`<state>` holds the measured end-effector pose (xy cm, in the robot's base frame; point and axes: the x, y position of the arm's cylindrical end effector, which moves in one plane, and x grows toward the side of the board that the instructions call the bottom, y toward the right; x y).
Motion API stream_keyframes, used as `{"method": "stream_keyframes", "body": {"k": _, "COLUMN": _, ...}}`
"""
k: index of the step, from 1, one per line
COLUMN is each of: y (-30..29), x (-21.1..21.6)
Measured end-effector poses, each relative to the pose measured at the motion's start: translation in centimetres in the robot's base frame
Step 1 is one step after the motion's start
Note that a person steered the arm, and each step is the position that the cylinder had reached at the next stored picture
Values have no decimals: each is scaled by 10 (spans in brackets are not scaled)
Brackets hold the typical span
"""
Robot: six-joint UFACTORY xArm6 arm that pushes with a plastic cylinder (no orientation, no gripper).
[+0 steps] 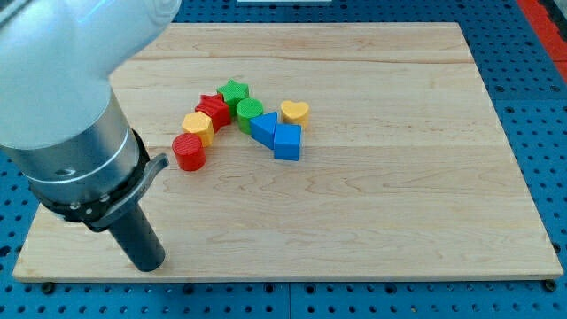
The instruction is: Move red circle to right
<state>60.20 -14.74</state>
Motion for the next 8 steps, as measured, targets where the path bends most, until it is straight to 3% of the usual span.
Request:
{"method": "stream_keyframes", "body": {"k": 2, "y": -10, "x": -17}}
{"method": "stream_keyframes", "body": {"k": 4, "y": -77, "x": -106}}
{"method": "stream_keyframes", "body": {"k": 6, "y": -20, "x": -146}}
{"method": "stream_keyframes", "body": {"k": 8, "y": 7, "x": -145}}
